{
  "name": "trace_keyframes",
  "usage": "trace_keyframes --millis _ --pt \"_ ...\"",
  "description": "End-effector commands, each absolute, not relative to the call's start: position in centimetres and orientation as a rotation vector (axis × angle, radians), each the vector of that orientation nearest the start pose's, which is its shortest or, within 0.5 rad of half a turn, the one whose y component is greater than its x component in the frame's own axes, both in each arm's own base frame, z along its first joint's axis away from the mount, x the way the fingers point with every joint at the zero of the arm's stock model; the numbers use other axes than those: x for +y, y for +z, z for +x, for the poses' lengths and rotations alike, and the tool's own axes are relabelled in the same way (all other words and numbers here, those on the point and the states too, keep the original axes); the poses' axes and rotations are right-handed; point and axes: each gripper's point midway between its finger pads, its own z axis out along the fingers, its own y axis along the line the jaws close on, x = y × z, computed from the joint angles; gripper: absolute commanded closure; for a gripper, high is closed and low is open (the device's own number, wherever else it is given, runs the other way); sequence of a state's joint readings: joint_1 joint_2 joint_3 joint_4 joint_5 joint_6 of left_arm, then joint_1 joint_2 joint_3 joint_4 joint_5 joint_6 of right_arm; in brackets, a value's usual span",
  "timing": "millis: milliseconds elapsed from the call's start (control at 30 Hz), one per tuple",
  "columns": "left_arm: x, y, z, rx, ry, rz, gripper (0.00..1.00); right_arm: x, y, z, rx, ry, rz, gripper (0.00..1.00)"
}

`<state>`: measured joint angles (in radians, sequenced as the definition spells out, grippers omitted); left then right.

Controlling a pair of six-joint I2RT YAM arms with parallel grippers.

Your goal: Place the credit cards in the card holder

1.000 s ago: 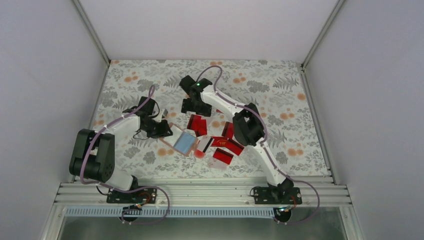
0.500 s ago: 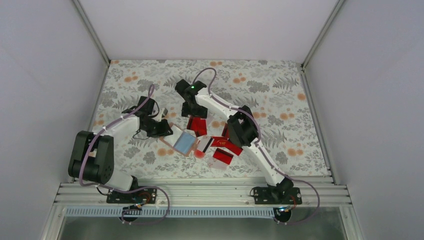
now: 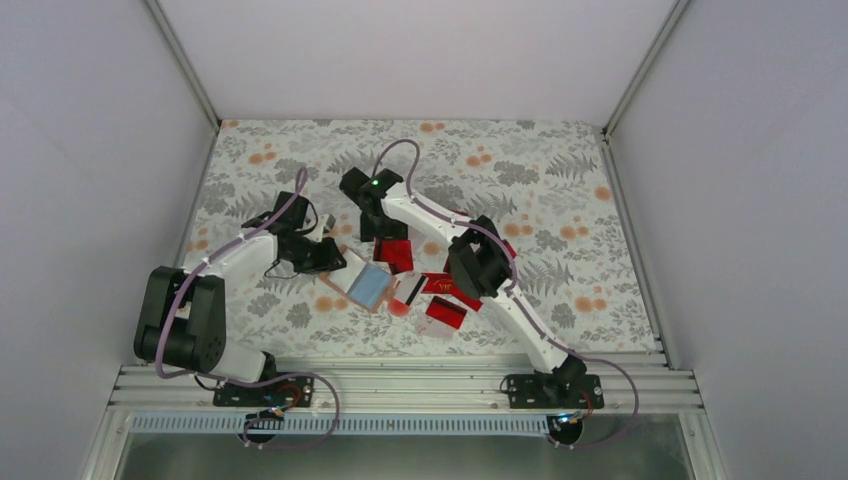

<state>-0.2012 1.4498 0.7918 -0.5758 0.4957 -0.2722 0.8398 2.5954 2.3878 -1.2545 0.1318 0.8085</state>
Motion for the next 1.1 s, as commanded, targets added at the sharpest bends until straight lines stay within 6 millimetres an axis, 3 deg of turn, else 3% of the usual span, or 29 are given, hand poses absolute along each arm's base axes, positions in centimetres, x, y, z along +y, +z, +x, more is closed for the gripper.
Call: trace_keyframes --millis 0,200,400,500,767,1067 --pt "-14.3 6.5 26.9 2.796 -0.838 0.074 0.79 36.4 -5.8 32.1 3.132 -0.216 -0.15 0.33" --pt "-14.4 6.5 26.9 2.797 -0.846 0.079 0.79 35.9 -6.7 31.8 3.141 -0.255 -0.161 0.44" --pt "-14.4 6.5 26.9 2.797 -0.844 0.08 0.79 35.6 -6.6 32.2 3.119 -0.278 -0.185 0.44" --pt "-14.4 6.4 26.9 2.8 -0.842 0.078 0.79 35.9 -5.7 32.8 3.088 -0.257 -0.193 0.43" --pt "-14.5 7.2 27.3 2.778 -0.844 0.085 0.79 36.9 -0.9 35.3 2.958 -0.12 -0.171 0.41" --pt "-15.2 8.1 27.8 2.744 -0.896 0.107 0.78 37.0 0.4 35.7 2.921 -0.051 -0.173 0.41"
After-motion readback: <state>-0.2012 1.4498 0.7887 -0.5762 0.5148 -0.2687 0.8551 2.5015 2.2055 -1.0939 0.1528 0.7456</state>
